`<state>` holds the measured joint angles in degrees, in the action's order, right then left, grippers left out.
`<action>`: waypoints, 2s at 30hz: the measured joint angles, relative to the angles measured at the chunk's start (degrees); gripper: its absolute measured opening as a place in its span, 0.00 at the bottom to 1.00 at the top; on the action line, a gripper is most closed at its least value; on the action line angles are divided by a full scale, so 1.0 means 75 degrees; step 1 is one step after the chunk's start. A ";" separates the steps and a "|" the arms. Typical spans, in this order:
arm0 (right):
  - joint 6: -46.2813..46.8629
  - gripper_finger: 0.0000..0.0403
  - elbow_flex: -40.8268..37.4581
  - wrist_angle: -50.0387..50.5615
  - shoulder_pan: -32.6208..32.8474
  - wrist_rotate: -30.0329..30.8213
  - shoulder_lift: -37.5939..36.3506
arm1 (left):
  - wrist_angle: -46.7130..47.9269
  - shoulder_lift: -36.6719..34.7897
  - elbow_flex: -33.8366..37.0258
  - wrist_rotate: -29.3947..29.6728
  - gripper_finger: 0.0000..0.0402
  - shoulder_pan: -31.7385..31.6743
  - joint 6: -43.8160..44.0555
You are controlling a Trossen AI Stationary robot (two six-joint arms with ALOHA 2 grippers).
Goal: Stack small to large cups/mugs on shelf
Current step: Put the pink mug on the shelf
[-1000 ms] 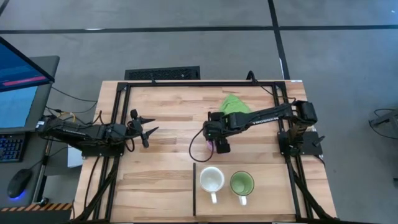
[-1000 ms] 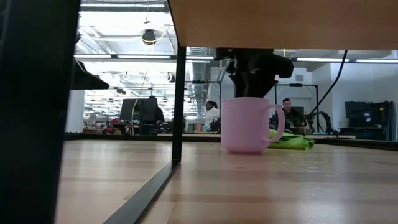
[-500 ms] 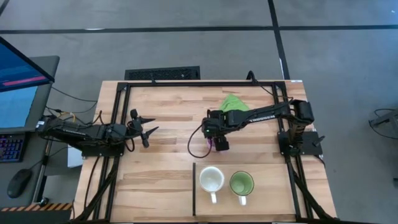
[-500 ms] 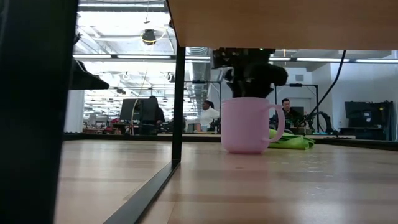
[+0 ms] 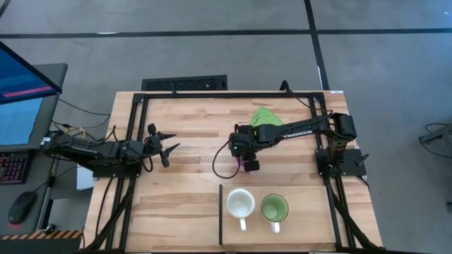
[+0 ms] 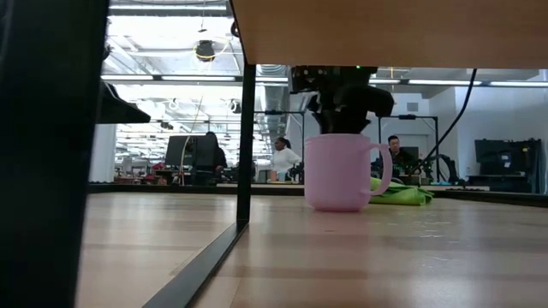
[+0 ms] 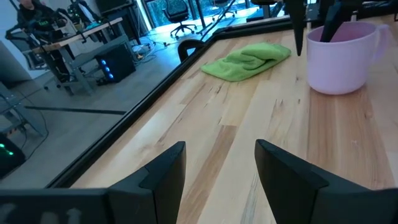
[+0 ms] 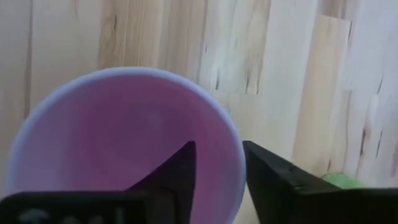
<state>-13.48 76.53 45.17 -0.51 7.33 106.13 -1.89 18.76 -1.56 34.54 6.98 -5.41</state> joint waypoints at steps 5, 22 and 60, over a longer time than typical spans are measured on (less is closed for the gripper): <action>-0.0009 0.26 0.0000 0.0003 0.0000 -0.0003 0.0000 | 0.0003 0.0000 0.0000 0.0003 0.46 0.0000 0.0001; 0.0256 0.03 0.0035 -0.0034 0.0014 -0.0146 -0.0044 | 0.0006 0.0000 0.0000 0.0003 0.46 0.0000 0.0002; 0.5009 0.03 -0.0009 0.4041 -0.0461 0.0401 -0.3988 | -0.0064 -0.0002 0.0000 0.0056 0.46 0.0000 0.0411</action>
<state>24.08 76.47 75.47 -3.97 10.34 76.22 -2.37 18.75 -1.56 34.96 6.98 -2.33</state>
